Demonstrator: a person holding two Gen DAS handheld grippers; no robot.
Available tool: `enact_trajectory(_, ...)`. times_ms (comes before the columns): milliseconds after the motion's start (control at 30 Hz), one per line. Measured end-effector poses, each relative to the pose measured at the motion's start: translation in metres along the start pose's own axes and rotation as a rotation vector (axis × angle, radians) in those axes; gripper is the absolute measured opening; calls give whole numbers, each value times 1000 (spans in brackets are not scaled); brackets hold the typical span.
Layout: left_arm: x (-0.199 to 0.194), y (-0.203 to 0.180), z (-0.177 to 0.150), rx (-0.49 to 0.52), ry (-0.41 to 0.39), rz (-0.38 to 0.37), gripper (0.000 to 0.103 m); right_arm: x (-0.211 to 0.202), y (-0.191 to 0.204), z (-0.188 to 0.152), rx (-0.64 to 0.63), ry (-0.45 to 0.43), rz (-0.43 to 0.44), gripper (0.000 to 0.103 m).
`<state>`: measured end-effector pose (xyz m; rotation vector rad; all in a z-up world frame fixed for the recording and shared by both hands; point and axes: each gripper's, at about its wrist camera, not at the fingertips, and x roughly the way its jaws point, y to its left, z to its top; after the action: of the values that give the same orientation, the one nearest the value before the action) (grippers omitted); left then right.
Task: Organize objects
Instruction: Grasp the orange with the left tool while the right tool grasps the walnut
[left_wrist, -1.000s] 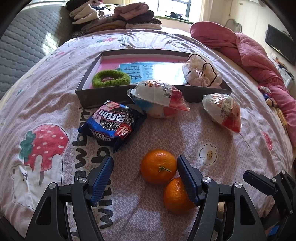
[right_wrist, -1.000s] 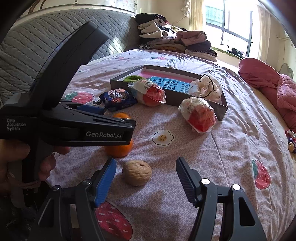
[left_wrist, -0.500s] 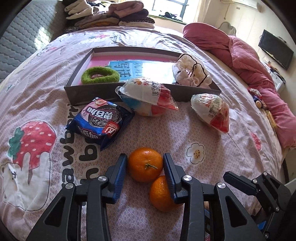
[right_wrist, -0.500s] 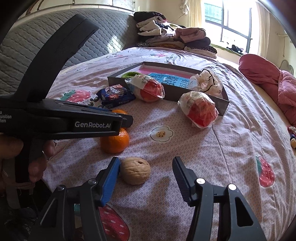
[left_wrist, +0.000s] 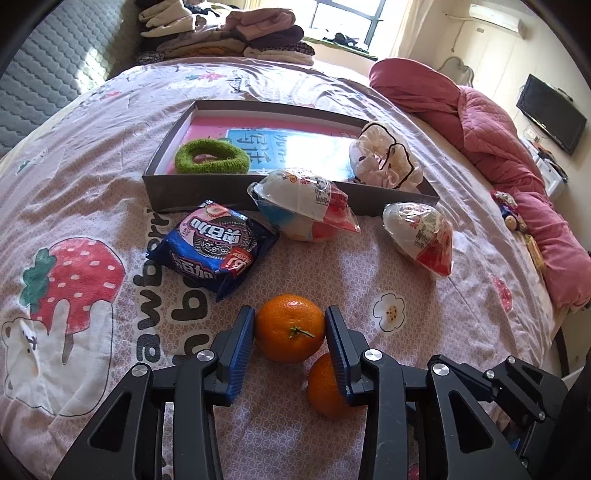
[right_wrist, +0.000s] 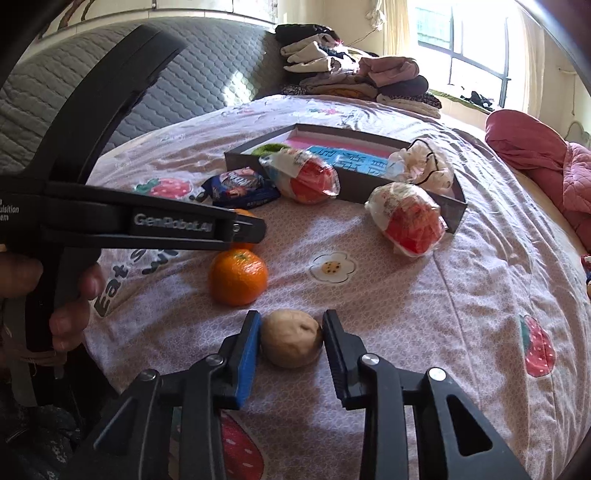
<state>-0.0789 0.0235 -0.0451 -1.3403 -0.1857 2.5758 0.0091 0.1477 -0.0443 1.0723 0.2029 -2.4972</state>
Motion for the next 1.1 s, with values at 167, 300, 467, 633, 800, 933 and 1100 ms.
enact_trajectory(167,-8,-1,0,8,-19,-4,40,-6,-5,3,25,-36,0,35)
enact_trajectory(300,-13,-3,1,17,-29,-5,40,-9,-5,5,32,-54,-3,35)
enact_trajectory(467,-19,-6,1,30,-48,-2,40,-14,-10,8,47,-84,-13,35)
enact_trajectory(633,-24,-9,1,49,-62,-1,40,-14,-12,11,50,-93,-24,35)
enact_trajectory(800,-32,-10,0,56,-81,-8,40,-17,-14,15,50,-109,-47,35)
enact_trajectory(933,-40,-9,2,56,-102,-10,40,-21,-18,23,52,-134,-60,35)
enact_trajectory(1100,-50,-8,5,56,-138,-18,40,-25,-19,32,46,-164,-72,35)
